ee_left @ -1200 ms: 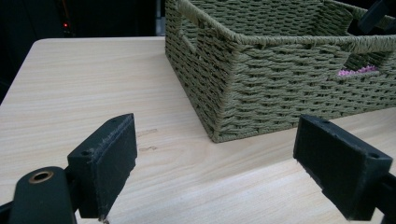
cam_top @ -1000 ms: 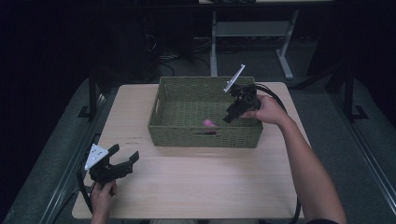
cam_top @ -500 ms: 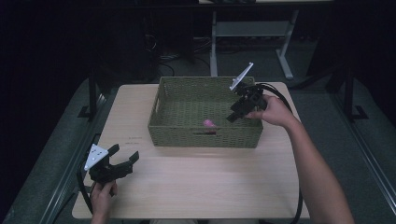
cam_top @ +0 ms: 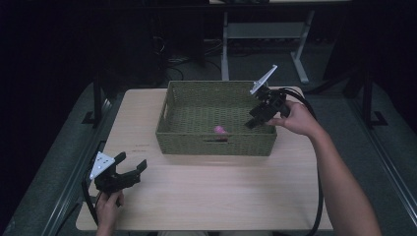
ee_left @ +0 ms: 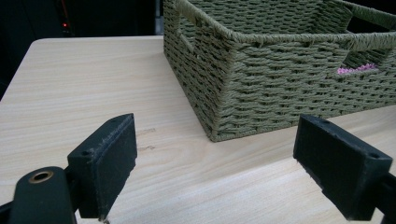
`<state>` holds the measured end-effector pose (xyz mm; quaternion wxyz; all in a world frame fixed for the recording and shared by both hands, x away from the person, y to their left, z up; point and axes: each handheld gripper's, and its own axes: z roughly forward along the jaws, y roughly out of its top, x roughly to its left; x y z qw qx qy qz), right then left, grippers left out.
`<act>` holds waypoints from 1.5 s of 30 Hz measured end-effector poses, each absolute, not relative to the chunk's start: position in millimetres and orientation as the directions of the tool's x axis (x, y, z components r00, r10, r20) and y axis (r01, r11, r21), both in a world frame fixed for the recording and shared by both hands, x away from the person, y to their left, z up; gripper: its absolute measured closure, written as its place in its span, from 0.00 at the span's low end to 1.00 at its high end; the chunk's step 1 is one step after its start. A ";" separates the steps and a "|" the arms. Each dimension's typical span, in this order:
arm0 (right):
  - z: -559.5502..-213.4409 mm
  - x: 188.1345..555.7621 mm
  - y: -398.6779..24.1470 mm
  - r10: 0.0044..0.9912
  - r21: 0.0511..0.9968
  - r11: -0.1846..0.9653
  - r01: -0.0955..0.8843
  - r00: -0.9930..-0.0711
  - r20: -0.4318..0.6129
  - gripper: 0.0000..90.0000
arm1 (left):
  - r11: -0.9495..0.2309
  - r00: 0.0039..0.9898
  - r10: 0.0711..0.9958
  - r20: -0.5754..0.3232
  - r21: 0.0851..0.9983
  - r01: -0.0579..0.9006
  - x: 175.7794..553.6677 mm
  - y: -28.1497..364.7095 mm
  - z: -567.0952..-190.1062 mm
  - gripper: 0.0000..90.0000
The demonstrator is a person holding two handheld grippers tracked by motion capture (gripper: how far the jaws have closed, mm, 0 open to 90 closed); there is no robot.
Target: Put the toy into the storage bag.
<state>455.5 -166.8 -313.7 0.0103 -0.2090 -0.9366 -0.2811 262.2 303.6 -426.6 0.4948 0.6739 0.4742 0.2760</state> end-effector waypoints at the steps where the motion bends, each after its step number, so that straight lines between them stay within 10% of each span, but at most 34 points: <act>1: -313.3 454.5 -167.5 0.388 0.521 0.754 0.400 -0.911 0.139 0.37 | -0.061 0.398 0.912 -0.097 0.929 0.366 262.2 303.5 -426.7 0.14; 45: -321.5 412.2 -217.1 0.445 0.556 0.703 0.444 -0.884 0.144 0.32 | -0.067 0.398 0.913 -0.093 0.927 0.369 262.0 302.2 -427.0 0.14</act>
